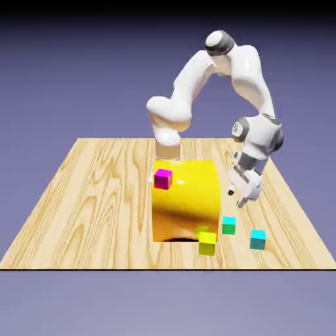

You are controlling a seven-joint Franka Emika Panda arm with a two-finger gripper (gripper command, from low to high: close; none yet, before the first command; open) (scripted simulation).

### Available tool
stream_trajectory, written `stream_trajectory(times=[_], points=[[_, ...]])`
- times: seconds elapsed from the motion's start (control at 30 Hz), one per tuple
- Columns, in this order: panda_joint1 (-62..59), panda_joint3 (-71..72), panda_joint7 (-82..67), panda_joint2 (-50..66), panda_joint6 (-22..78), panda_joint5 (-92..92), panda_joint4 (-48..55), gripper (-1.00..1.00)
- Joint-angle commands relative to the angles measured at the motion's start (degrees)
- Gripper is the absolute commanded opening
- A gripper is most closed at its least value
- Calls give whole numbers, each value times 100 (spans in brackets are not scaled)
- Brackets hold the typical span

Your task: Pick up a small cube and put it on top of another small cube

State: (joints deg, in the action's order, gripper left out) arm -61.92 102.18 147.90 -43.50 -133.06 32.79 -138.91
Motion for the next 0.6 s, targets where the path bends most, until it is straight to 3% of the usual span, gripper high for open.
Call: stream_trajectory(times=[0.0,0.13,0.33,0.37,0.57], points=[[-127,208,215,-22,83,67,45,0],[-599,978,1009,-104,392,314,211,0],[-1225,1921,361,-892,-151,1468,257,0],[-1225,1921,361,-893,-151,1468,257,-100],[-531,902,971,-110,431,371,223,-100]])
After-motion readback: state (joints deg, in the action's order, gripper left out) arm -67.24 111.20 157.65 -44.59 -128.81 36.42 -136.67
